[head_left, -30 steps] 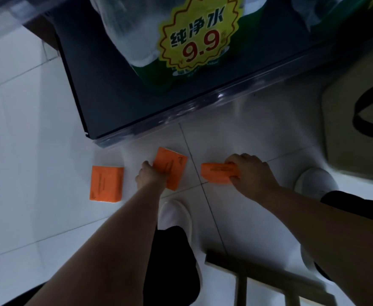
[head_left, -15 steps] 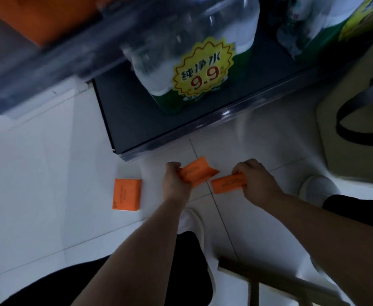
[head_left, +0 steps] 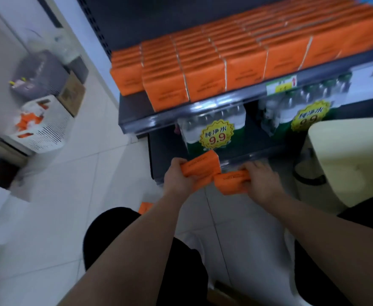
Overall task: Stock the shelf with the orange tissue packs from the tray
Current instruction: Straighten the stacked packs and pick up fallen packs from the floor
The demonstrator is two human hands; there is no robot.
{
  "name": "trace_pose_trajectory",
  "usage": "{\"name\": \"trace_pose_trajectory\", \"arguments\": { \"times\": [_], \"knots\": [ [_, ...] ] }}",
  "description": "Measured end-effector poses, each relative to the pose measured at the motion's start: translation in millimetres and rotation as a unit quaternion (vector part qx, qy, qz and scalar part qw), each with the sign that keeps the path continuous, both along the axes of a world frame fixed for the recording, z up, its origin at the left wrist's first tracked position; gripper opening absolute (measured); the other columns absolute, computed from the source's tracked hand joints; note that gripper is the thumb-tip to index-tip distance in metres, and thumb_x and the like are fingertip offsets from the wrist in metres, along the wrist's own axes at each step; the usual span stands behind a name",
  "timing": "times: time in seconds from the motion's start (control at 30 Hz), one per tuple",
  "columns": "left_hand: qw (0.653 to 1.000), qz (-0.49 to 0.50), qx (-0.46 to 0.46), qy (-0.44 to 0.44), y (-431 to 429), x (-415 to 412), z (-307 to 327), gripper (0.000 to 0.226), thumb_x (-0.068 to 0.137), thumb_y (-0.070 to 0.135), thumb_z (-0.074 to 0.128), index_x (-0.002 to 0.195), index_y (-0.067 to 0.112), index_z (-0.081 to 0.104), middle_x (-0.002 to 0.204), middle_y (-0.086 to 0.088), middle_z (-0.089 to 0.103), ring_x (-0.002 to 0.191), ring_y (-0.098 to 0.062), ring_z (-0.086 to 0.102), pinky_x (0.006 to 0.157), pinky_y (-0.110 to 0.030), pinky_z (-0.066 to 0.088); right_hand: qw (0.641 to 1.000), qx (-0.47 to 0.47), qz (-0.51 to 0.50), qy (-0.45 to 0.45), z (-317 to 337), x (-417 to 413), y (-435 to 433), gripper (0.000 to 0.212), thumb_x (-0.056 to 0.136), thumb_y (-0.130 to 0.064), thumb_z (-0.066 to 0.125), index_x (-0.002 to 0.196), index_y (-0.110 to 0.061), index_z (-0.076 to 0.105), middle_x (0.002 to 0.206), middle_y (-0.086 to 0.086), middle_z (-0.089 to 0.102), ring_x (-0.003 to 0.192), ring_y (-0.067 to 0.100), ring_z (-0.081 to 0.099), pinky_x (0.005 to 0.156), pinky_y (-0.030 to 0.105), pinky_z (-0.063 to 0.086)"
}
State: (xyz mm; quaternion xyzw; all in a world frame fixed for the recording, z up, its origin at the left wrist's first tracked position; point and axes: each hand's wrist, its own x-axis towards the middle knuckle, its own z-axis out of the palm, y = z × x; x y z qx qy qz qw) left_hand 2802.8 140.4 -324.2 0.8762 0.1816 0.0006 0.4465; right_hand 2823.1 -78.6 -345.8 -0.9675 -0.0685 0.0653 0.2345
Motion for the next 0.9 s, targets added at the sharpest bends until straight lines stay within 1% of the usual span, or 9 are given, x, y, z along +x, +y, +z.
{"name": "trace_pose_trajectory", "arguments": {
  "times": [0.1, 0.2, 0.3, 0.37, 0.43, 0.57, 0.7, 0.8, 0.9],
  "knots": [
    [0.997, 0.019, 0.021, -0.068, 6, -10, 48, 0.04, 0.077, 0.012, 0.072, 0.109, 0.019, 0.049, 0.096, 0.003, 0.056, 0.085, -0.013, 0.052, 0.071, -0.027, 0.039, 0.997, -0.022, 0.013, -0.069, 51, -4, 5, 0.042, 0.085, -0.016, 0.058, 0.124, -0.029, 0.052, 0.125, 0.003, 0.047, 0.112, 0.029, 0.043, 0.091, 0.039, 0.038],
    [0.989, 0.038, 0.032, -0.136, 18, -12, 95, 0.038, 0.075, 0.005, 0.07, 0.107, 0.016, 0.054, 0.093, 0.003, 0.054, 0.086, -0.014, 0.051, 0.07, -0.022, 0.034, 0.994, -0.007, 0.025, -0.109, 100, -1, 20, 0.044, 0.087, -0.019, 0.057, 0.129, -0.03, 0.051, 0.127, 0.006, 0.045, 0.109, 0.032, 0.047, 0.094, 0.04, 0.041],
    [0.98, 0.063, 0.043, -0.186, 38, -9, 130, 0.037, 0.074, -0.001, 0.066, 0.107, 0.012, 0.057, 0.098, -0.003, 0.059, 0.089, -0.018, 0.056, 0.07, -0.025, 0.04, 0.99, 0.014, 0.048, -0.133, 137, 2, 40, 0.044, 0.087, -0.02, 0.057, 0.129, -0.029, 0.048, 0.126, 0.006, 0.046, 0.11, 0.03, 0.05, 0.093, 0.041, 0.043],
    [0.975, 0.092, 0.044, -0.198, 55, -4, 144, 0.033, 0.076, 0.0, 0.062, 0.106, 0.013, 0.057, 0.1, -0.008, 0.063, 0.089, -0.022, 0.059, 0.068, -0.027, 0.048, 0.987, 0.028, 0.056, -0.149, 153, 4, 52, 0.044, 0.087, -0.021, 0.058, 0.129, -0.029, 0.048, 0.125, 0.005, 0.047, 0.111, 0.029, 0.05, 0.092, 0.041, 0.045],
    [0.972, 0.119, 0.043, -0.197, 72, 2, 152, 0.03, 0.077, 0.002, 0.059, 0.105, 0.013, 0.057, 0.1, -0.009, 0.065, 0.088, -0.024, 0.06, 0.073, -0.032, 0.052, 0.984, 0.035, 0.061, -0.162, 163, 8, 64, 0.043, 0.089, -0.022, 0.057, 0.13, -0.028, 0.047, 0.126, 0.005, 0.048, 0.111, 0.029, 0.051, 0.092, 0.043, 0.046],
    [0.968, 0.158, 0.067, -0.181, 103, 15, 160, 0.03, 0.082, 0.003, 0.054, 0.11, 0.012, 0.053, 0.101, -0.01, 0.06, 0.091, -0.027, 0.058, 0.075, -0.034, 0.048, 0.977, 0.065, 0.065, -0.19, 180, 26, 84, 0.043, 0.091, -0.02, 0.058, 0.132, -0.026, 0.047, 0.127, 0.006, 0.048, 0.11, 0.029, 0.051, 0.089, 0.043, 0.048],
    [0.961, 0.193, 0.073, -0.187, 135, 48, 169, 0.038, 0.085, 0.003, 0.05, 0.12, 0.015, 0.049, 0.102, -0.006, 0.054, 0.089, -0.023, 0.052, 0.074, -0.034, 0.046, 0.967, 0.095, 0.033, -0.235, 206, 62, 101, 0.043, 0.09, -0.019, 0.06, 0.131, -0.023, 0.047, 0.124, 0.009, 0.049, 0.11, 0.031, 0.051, 0.09, 0.046, 0.047],
    [0.96, 0.195, 0.07, -0.191, 153, 84, 169, 0.035, 0.085, 0.008, 0.048, 0.118, 0.018, 0.048, 0.103, -0.006, 0.057, 0.089, -0.024, 0.054, 0.074, -0.037, 0.048, 0.961, 0.112, 0.003, -0.252, 222, 94, 112, 0.044, 0.09, -0.019, 0.06, 0.132, -0.023, 0.047, 0.124, 0.009, 0.048, 0.111, 0.031, 0.05, 0.092, 0.047, 0.045],
    [0.962, 0.194, 0.052, -0.186, 164, 115, 166, 0.028, 0.087, 0.013, 0.046, 0.114, 0.021, 0.049, 0.106, -0.008, 0.06, 0.093, -0.029, 0.058, 0.079, -0.043, 0.054, 0.961, 0.111, -0.006, -0.255, 230, 127, 124, 0.045, 0.092, -0.02, 0.057, 0.134, -0.023, 0.045, 0.127, 0.01, 0.047, 0.115, 0.032, 0.047, 0.096, 0.047, 0.043]
  ]
}}
